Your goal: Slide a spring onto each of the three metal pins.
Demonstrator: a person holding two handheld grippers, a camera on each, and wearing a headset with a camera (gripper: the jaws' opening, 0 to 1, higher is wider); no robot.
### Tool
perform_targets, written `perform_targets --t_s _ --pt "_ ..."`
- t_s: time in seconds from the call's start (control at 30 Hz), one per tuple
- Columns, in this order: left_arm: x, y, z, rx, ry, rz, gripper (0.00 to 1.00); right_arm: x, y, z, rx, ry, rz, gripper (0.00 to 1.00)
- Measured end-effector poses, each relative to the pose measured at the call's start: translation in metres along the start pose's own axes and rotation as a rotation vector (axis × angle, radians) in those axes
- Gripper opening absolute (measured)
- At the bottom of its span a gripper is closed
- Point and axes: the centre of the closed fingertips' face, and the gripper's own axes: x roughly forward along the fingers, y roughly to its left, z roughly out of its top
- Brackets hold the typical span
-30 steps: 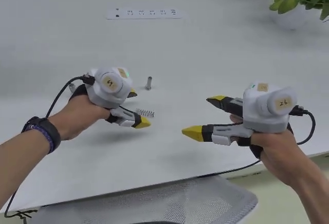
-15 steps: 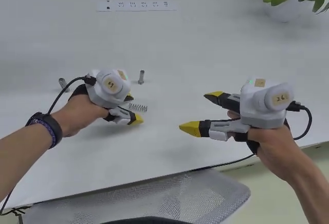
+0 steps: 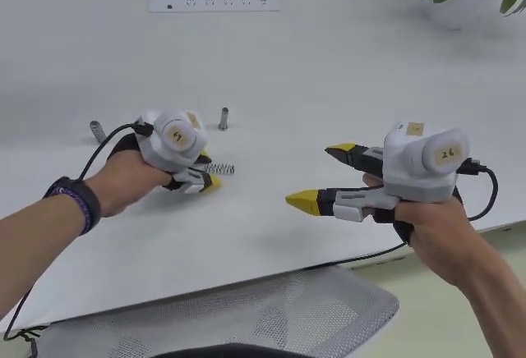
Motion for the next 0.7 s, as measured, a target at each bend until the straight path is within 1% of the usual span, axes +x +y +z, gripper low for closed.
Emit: perform_targets --t_s 0.3,0.43,0.53,0.7 --pt "0.0007 0.0055 0.0007 0.02 0.003 0.021 0.12 -0.0001 -0.003 0.0009 0.001 -0.004 -0.001 0.72" --pt "0.0014 0.0061 0.0014 0.037 0.002 0.027 0.06 -0.0001 -0.0039 0.0007 0.001 -0.004 -0.002 0.72" --pt "0.0009 0.0077 0.0009 0.038 0.006 0.039 0.03 -0.0006 -0.0031 0.0015 0.0 -0.005 -0.003 0.72" --pt "0.0017 0.0074 0.0017 0.032 0.01 0.034 0.03 -0.001 -0.0017 0.0019 -0.001 -0.004 -0.004 0.72"
